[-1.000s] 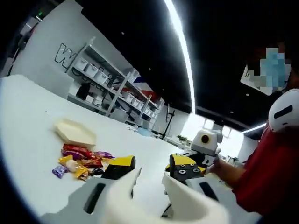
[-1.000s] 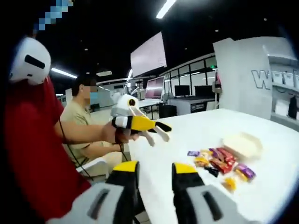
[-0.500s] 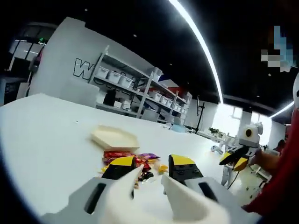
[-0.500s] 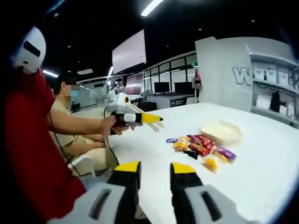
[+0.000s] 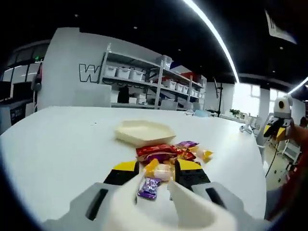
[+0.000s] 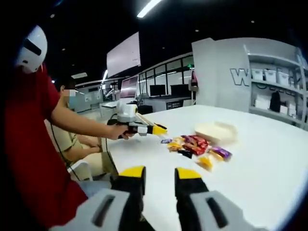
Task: Place the target food into the container with the food tongs after gripping and lifting it, then release it inside without dropping or visibly crushing the food.
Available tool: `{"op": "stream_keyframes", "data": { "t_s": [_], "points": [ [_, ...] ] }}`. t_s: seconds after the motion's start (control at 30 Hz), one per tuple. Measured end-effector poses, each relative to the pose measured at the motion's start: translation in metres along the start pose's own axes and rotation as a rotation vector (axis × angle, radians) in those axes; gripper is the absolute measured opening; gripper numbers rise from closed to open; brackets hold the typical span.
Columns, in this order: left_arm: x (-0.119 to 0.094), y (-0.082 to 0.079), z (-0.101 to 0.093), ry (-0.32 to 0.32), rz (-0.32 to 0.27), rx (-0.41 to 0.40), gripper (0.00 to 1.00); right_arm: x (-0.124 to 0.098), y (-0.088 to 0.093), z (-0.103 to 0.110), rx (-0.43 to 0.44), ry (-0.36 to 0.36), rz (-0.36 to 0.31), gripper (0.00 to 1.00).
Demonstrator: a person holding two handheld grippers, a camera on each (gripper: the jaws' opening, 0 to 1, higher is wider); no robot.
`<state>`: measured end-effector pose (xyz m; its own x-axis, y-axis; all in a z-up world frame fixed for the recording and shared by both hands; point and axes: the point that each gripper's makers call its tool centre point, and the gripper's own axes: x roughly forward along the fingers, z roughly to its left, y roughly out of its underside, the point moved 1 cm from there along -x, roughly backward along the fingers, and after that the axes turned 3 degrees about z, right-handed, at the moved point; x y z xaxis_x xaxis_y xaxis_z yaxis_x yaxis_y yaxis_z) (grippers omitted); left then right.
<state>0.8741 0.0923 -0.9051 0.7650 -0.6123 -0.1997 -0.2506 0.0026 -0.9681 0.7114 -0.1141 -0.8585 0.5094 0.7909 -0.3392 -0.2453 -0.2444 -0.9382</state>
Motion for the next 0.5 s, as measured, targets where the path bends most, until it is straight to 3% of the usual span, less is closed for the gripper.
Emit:
{"op": "stream_keyframes", "data": {
  "t_s": [0.13, 0.23, 0.37, 0.5],
  "points": [
    [0.008, 0.011, 0.012, -0.044, 0.038, 0.015, 0.28, 0.000, 0.003, -0.005, 0.022, 0.004, 0.003, 0.17],
    [0.009, 0.017, 0.011, -0.024, 0.064, -0.031, 0.28, 0.000, 0.005, -0.007, 0.025, 0.006, 0.011, 0.16],
    [0.009, 0.018, 0.011, -0.025, 0.070, -0.015, 0.27, 0.001, 0.010, -0.010, 0.030, 0.009, 0.025, 0.16],
    [0.010, 0.019, 0.011, -0.007, 0.085, -0.091, 0.24, 0.003, 0.012, -0.013, 0.046, 0.023, 0.031, 0.18]
  ]
}}
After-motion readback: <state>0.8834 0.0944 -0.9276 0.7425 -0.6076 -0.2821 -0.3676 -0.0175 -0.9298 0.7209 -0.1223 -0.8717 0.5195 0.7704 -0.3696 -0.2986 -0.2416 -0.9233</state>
